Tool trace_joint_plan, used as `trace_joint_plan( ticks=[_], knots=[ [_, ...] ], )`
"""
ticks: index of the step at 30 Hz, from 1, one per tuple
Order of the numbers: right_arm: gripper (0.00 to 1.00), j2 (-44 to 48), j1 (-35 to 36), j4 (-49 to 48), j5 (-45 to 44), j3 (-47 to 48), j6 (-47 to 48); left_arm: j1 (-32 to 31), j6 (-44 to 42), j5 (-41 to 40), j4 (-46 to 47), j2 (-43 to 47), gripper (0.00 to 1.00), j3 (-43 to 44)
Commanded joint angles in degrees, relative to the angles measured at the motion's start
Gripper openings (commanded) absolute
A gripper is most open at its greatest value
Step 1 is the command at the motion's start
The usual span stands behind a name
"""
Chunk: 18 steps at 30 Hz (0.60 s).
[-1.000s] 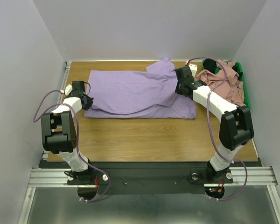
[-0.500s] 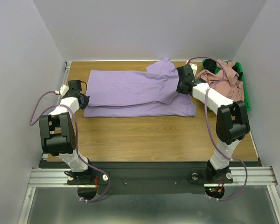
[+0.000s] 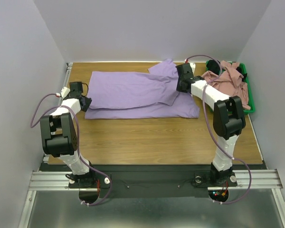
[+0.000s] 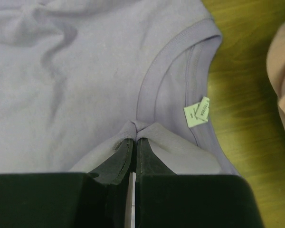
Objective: Fold and stack the t-shirts
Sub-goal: Fold the tshirt
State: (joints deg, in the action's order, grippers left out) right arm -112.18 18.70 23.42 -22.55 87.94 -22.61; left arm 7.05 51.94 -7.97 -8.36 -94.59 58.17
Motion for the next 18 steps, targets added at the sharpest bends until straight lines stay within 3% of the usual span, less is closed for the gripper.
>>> trace_joint_plan(
  ticks=[1,2,3,4,5,6,7,11,18],
  knots=[
    [0.04,-2.59,-0.68,-2.15,-0.75,5.31,2.66,0.42,-1.76,-0.48,0.37,-0.60,0.66,3.95],
    [0.24,-2.87,-0.68,-2.06,-0.05,5.57,2.83,0.42,-2.02,-0.30,-0.33,-0.69,0.98,4.49],
    [0.43,-2.96,-0.77,-1.89,0.31,5.75,2.75,0.42,-2.54,0.14,-0.51,-0.51,0.99,4.93],
    [0.71,-2.78,-0.77,-1.54,0.74,5.84,2.92,0.42,-2.55,0.14,-0.86,0.10,0.98,5.54],
    [0.72,-2.52,-0.68,-1.36,1.44,5.75,2.92,0.42,-2.55,0.32,-1.04,0.63,0.98,5.64],
    [0.91,-2.17,-0.68,-1.19,2.41,5.58,2.75,0.42,-2.81,0.41,-1.13,1.15,0.98,5.81],
    [0.98,-1.73,-0.68,-1.10,3.03,5.23,2.66,0.51,-2.99,0.50,-1.31,2.55,0.98,5.90],
    [1.00,3.09,-0.68,-0.92,7.33,0.23,1.61,0.42,-4.65,1.99,-1.13,6.25,0.98,4.15],
    [1.00,2.86,-0.68,-1.80,27.54,-3.83,1.25,0.51,-6.41,4.01,1.49,12.75,0.98,-3.85]
  ],
)
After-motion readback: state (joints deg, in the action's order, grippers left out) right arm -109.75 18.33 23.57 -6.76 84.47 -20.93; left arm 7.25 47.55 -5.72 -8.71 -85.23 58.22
